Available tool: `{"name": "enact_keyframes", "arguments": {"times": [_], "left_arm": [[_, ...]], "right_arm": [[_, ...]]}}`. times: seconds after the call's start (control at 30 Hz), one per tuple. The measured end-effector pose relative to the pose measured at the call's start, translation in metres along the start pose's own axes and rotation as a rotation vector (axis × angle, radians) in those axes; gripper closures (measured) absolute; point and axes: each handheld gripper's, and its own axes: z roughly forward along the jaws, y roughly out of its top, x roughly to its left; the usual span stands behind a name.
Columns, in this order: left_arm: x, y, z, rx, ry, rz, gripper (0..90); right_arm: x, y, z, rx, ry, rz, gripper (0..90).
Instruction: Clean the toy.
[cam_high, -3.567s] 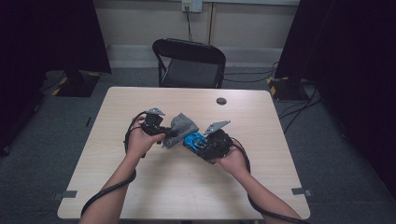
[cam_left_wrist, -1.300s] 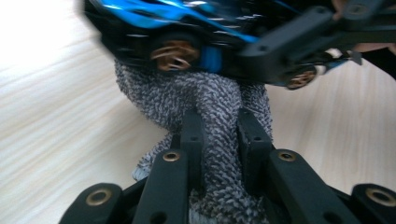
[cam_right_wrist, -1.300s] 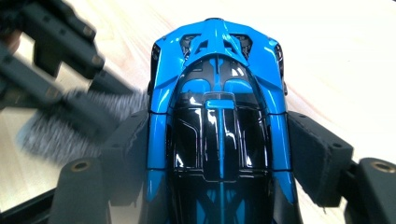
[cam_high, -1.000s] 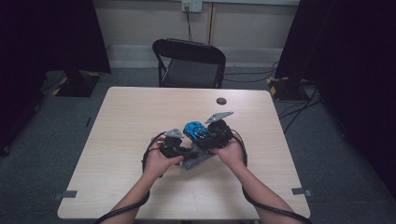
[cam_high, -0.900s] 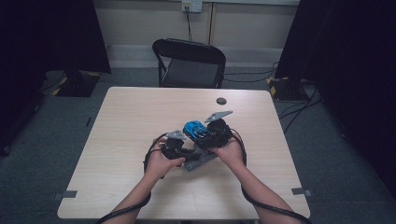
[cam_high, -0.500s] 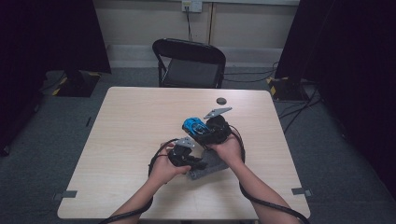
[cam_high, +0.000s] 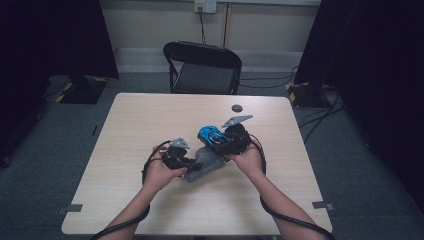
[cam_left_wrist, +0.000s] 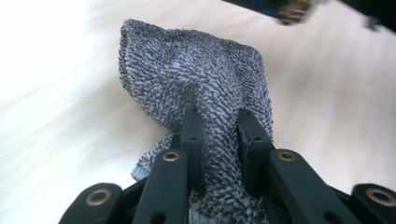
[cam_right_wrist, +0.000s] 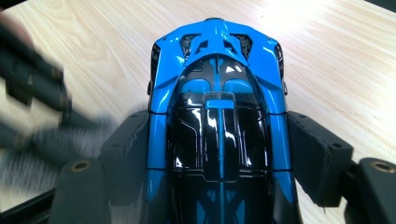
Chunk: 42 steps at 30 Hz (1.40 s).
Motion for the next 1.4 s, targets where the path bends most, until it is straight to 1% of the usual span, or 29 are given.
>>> {"name": "enact_keyframes", "arguments": {"times": [0.17,0.23,0.27,0.33,0.43,0.47,0.57,0.63,0.73,0.9,0.97,1.1,1.17,1.27,1.4], "left_arm": [[0.017,0.001,-0.016,-0.030,0.057,-0.035,75.8],[0.022,0.001,-0.021,-0.042,0.078,-0.041,75.8],[0.025,0.002,-0.023,-0.046,0.085,-0.050,75.8],[0.030,0.003,-0.025,-0.065,0.097,-0.066,75.8],[0.036,0.003,-0.027,-0.082,0.112,-0.082,75.8],[0.037,0.003,-0.028,-0.085,0.120,-0.087,75.8],[0.042,0.004,-0.029,-0.101,0.125,-0.101,75.8],[0.045,0.004,-0.030,-0.105,0.140,-0.107,75.8],[0.048,0.005,-0.030,-0.107,0.147,-0.112,75.8],[0.046,0.007,-0.026,-0.110,0.142,-0.107,75.8],[0.045,0.008,-0.025,-0.116,0.132,-0.108,75.8],[0.042,0.010,-0.023,-0.123,0.120,-0.101,75.9],[0.039,0.011,-0.022,-0.126,0.105,-0.096,75.8],[0.036,0.013,-0.021,-0.124,0.098,-0.086,75.9],[0.035,0.013,-0.019,-0.124,0.091,-0.085,75.9]], "right_arm": [[0.002,-0.003,-0.001,0.004,0.005,-0.006,28.2],[0.004,-0.003,-0.001,0.005,0.007,-0.013,28.3],[0.005,-0.004,-0.001,0.007,0.008,-0.014,28.2],[0.006,-0.004,0.000,0.005,0.012,-0.017,28.2],[0.008,-0.005,-0.001,0.004,0.019,-0.018,28.2],[0.009,-0.005,-0.001,0.006,0.017,-0.025,28.2],[0.010,-0.006,-0.001,0.007,0.022,-0.032,28.2],[0.011,-0.007,-0.002,0.007,0.025,-0.031,28.2],[0.012,-0.008,-0.002,0.006,0.025,-0.034,28.2],[0.014,-0.010,0.000,0.011,0.032,-0.036,28.2],[0.015,-0.011,0.001,0.015,0.034,-0.040,28.2],[0.015,-0.013,0.002,0.013,0.032,-0.039,28.2],[0.015,-0.013,0.003,0.016,0.030,-0.038,28.2],[0.015,-0.014,0.003,0.015,0.028,-0.036,28.2],[0.015,-0.015,0.004,0.014,0.022,-0.038,28.2]]}}
